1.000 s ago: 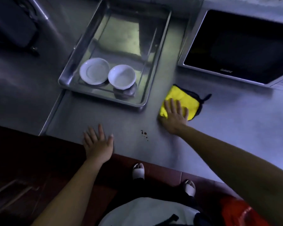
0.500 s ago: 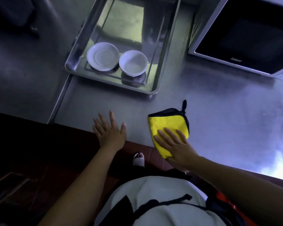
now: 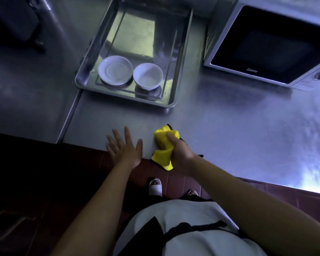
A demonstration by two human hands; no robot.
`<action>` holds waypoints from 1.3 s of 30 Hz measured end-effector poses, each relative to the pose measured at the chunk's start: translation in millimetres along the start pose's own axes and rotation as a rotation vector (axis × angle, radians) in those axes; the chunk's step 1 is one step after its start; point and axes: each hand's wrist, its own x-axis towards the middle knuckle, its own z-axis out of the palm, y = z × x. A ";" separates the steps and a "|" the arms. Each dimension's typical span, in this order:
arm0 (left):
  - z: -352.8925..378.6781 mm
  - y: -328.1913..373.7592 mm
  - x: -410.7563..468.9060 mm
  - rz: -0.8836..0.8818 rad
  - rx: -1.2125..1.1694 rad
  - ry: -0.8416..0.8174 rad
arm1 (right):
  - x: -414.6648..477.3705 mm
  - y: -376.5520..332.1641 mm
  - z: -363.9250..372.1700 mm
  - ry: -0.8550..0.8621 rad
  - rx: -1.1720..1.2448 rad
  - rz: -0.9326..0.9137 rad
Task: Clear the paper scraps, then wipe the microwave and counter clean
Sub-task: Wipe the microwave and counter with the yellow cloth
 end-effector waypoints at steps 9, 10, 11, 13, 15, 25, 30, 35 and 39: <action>-12.0 -1.2 -1.4 0.011 -0.013 -0.100 | -84.9 -46.5 -129.6 -0.067 0.447 -0.276; -12.2 -1.9 -1.3 0.015 -0.011 -0.102 | -89.9 -47.2 -139.7 -0.053 0.459 -0.304; -12.5 -2.9 -1.3 0.017 -0.009 -0.106 | -93.9 -47.6 -147.8 -0.047 0.461 -0.329; -12.8 -5.3 -2.1 0.021 0.003 -0.110 | -99.0 -50.1 -157.8 -0.034 0.452 -0.381; -12.3 -6.1 -2.5 0.026 0.021 -0.098 | -103.5 -56.8 -164.5 -0.001 0.415 -0.417; -6.9 -7.3 2.7 0.006 0.056 -0.097 | -142.1 -95.8 -222.0 0.080 0.419 -0.654; -6.8 -6.3 2.5 -0.014 0.074 -0.097 | -133.7 -90.7 -226.8 0.134 0.464 -0.554; -8.0 -5.2 1.0 -0.012 0.094 -0.082 | -122.7 -84.2 -224.1 0.247 0.448 -0.544; -6.3 -5.4 1.1 -0.012 0.103 -0.071 | -93.3 -81.4 -212.1 0.280 0.070 -0.622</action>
